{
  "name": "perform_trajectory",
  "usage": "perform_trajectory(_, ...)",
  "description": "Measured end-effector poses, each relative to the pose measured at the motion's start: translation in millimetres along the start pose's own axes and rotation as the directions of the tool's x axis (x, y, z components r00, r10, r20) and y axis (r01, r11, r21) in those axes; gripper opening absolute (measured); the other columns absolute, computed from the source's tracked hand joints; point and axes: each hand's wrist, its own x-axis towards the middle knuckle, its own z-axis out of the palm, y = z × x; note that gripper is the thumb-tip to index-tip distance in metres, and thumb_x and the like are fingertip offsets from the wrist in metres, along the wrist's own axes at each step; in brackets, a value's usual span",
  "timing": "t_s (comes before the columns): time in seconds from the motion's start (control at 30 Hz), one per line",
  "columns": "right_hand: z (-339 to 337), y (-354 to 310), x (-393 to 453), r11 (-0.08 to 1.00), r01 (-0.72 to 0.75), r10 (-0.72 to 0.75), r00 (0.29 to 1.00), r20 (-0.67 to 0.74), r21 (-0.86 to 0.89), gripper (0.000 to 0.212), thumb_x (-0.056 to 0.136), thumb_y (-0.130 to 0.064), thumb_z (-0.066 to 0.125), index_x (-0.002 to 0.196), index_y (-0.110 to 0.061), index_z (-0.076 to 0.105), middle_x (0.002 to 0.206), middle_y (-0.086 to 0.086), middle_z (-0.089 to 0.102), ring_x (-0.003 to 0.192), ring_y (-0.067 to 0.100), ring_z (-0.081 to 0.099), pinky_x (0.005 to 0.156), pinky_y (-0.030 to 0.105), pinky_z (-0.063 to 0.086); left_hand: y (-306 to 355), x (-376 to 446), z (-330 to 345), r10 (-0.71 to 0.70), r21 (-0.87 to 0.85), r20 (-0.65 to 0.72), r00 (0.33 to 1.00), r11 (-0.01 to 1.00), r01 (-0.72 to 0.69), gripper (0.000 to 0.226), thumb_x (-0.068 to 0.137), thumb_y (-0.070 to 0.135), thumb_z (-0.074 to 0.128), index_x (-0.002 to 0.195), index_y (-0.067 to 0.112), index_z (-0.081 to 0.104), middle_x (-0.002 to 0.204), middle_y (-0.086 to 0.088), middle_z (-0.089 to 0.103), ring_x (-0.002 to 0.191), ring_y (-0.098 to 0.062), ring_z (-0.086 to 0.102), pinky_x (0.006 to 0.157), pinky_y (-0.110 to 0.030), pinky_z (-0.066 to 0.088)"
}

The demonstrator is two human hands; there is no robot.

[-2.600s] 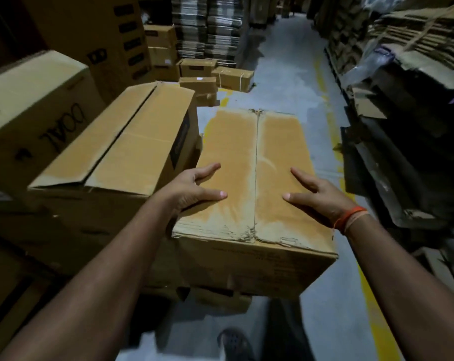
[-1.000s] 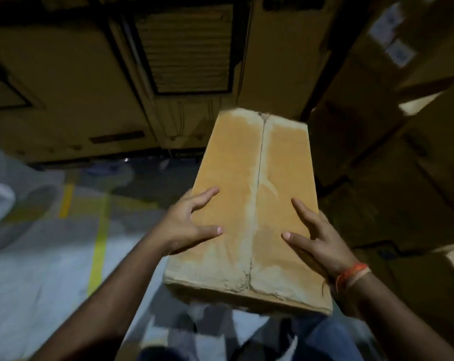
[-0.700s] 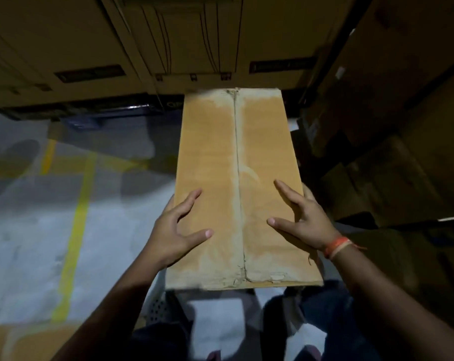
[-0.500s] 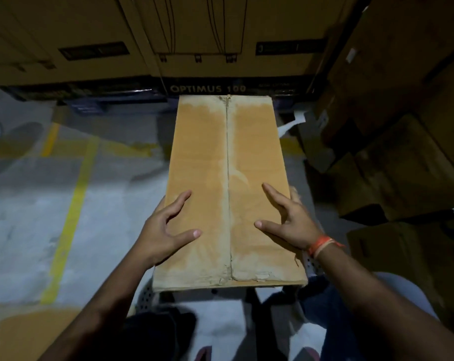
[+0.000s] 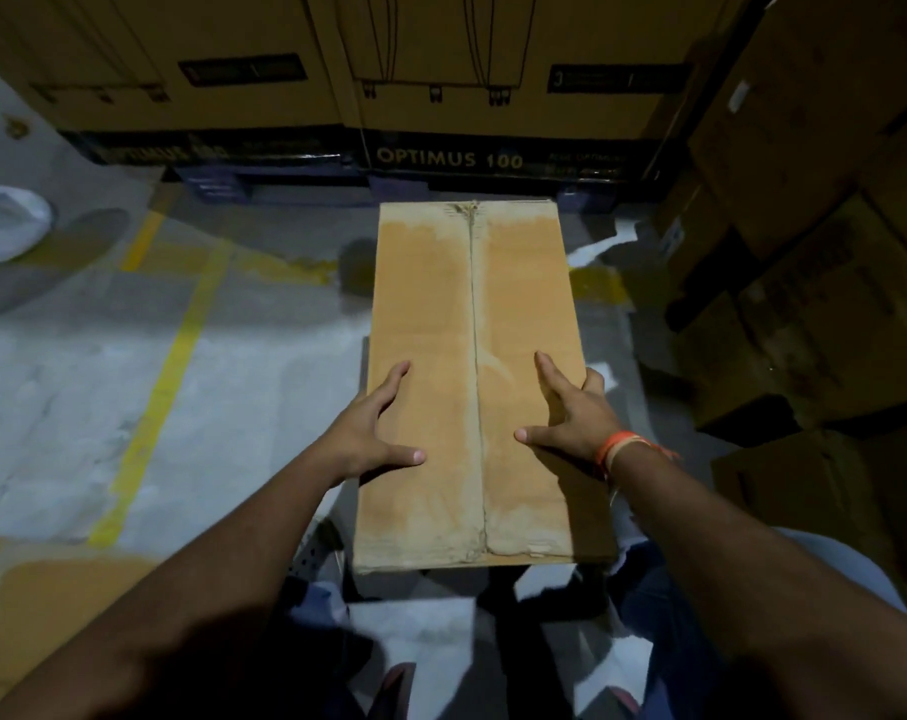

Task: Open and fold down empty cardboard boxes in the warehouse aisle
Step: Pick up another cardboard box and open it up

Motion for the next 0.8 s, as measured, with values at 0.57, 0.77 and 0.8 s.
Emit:
perform_trajectory(0.57, -18, -13, 11, 0.986, 0.007, 0.003, 0.998, -0.056, 0.168, 0.089, 0.075, -0.074, 0.068, 0.148, -0.065, 0.017, 0.163, 0.010, 0.005, 0.149, 0.040, 0.019, 0.121, 0.052, 0.022, 68, -22, 19, 0.041, 0.258, -0.316, 0.948, 0.965, 0.045, 0.105, 0.077, 0.039, 0.085, 0.155, 0.057, 0.017, 0.170, -0.011, -0.006, 0.150, -0.016, 0.033, 0.114, -0.024, 0.029)
perform_trajectory(0.77, -26, -37, 14, 0.999, 0.013, -0.010, 0.994, -0.108, 0.032, 0.088, 0.086, -0.081, 0.041, 0.159, -0.042, 0.012, 0.168, 0.010, -0.001, 0.153, 0.038, 0.004, 0.121, 0.059, 0.015, 84, 26, 41, 0.184, 0.057, -0.129, 0.974, 0.982, -0.178, 0.098, 0.084, 0.063, 0.070, 0.156, 0.058, 0.003, 0.169, 0.008, -0.014, 0.155, -0.011, 0.002, 0.121, -0.036, 0.024)
perform_trajectory(0.8, -29, -39, 13, 0.997, 0.053, -0.046, 0.990, -0.133, 0.048, 0.089, 0.087, -0.080, 0.041, 0.159, -0.041, 0.007, 0.168, 0.011, 0.004, 0.153, 0.037, 0.008, 0.122, 0.056, 0.017, 88, 32, 46, 0.198, -0.040, -0.102, 0.975, 0.978, -0.203, 0.097, 0.089, 0.061, 0.067, 0.157, 0.054, -0.001, 0.167, 0.017, -0.008, 0.153, -0.005, 0.005, 0.121, -0.032, 0.023)
